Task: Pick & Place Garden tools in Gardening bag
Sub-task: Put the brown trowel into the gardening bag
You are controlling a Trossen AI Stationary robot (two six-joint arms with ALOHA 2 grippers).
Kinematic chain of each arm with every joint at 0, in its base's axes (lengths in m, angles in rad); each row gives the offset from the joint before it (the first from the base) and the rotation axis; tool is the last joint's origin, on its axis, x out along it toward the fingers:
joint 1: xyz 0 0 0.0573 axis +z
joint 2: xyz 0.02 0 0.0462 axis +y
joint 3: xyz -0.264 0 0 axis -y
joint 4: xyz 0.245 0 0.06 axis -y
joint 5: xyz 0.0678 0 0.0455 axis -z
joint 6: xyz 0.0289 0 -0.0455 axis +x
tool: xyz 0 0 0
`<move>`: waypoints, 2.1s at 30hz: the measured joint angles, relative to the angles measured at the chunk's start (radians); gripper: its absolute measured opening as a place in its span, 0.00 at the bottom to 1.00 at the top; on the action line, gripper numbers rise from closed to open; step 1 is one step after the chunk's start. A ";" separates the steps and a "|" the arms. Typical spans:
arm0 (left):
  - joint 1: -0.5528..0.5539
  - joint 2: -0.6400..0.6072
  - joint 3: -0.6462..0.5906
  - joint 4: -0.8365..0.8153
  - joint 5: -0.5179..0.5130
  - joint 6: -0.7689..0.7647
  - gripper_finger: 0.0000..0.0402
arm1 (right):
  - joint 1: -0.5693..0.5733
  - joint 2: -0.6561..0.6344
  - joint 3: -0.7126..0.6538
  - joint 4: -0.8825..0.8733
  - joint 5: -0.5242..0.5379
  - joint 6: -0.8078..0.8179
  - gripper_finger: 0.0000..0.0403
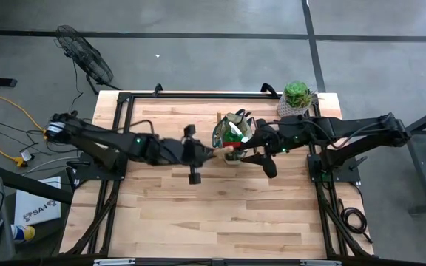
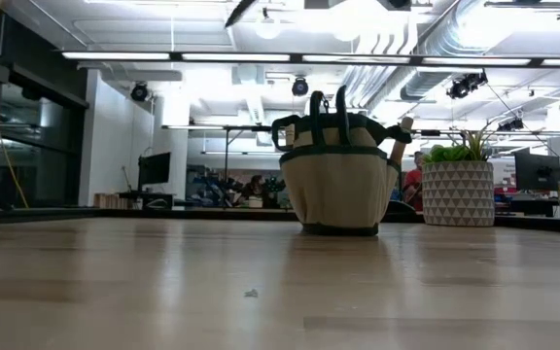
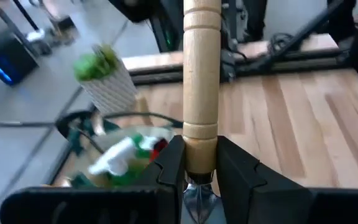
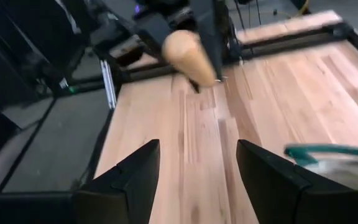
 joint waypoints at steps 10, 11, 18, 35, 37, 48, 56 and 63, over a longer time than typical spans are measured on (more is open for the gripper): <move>0.094 -0.031 0.000 0.201 0.135 0.135 0.15 | 0.010 0.070 0.002 0.355 0.107 -0.098 0.51; 0.095 -0.030 0.000 0.219 0.147 0.138 0.15 | 0.013 0.075 0.000 0.361 0.125 -0.108 0.51; 0.106 -0.030 0.000 0.332 0.229 0.186 0.15 | 0.013 0.122 0.000 0.489 0.180 -0.146 0.51; 0.106 -0.033 0.001 0.353 0.224 0.207 0.15 | 0.013 0.158 -0.001 0.614 0.194 -0.207 0.49; 0.106 -0.031 0.001 0.353 0.217 0.206 0.15 | 0.013 0.151 -0.001 0.600 0.205 -0.211 0.49; 0.105 -0.029 0.000 0.345 0.186 0.195 0.15 | 0.012 0.100 0.000 0.562 0.230 -0.210 0.49; 0.105 -0.029 0.000 0.394 0.210 0.183 0.15 | 0.013 0.117 0.000 0.611 0.204 -0.207 0.49; 0.105 -0.029 0.000 0.396 0.211 0.156 0.15 | 0.013 0.116 0.000 0.652 0.184 -0.225 0.49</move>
